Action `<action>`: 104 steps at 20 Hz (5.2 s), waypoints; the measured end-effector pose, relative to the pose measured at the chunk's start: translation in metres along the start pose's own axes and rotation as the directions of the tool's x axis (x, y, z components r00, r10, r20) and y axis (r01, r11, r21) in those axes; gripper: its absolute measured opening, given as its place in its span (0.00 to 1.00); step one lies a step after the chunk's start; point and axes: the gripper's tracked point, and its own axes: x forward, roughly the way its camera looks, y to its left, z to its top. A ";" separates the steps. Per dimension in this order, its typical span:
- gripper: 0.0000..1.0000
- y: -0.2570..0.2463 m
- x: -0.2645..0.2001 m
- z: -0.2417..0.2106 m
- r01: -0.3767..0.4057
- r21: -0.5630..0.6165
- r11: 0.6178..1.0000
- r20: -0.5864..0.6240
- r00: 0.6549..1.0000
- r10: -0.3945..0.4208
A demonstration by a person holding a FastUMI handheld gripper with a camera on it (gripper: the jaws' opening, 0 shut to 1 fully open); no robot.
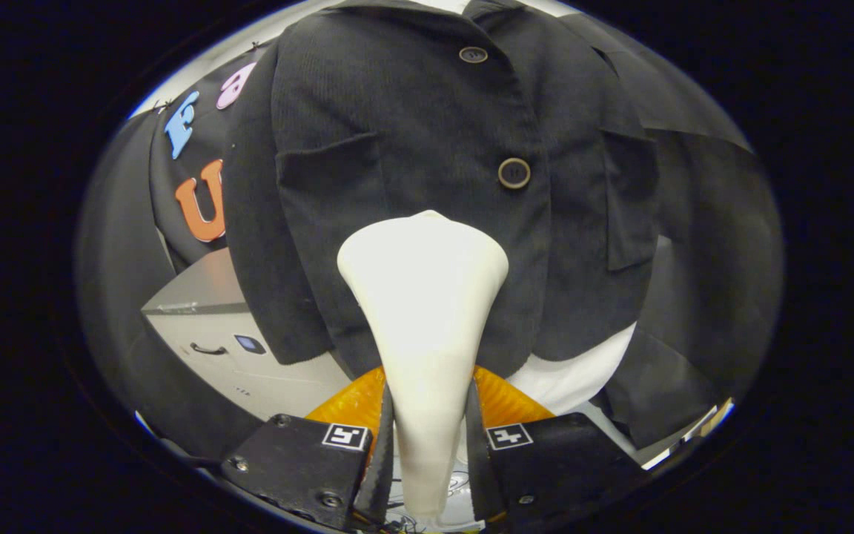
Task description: Iron the clothes twice with a garment steamer, once on the left side and once on the right side.
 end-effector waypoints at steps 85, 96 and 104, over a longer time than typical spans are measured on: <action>0.45 -0.133 -0.076 0.230 0.027 -0.007 1.000 0.265 0.964 -0.024; 0.45 -0.134 -0.041 0.170 0.074 -0.055 0.996 0.178 0.982 -0.063; 0.45 -0.146 -0.020 0.135 0.074 -0.075 0.994 0.139 0.988 -0.063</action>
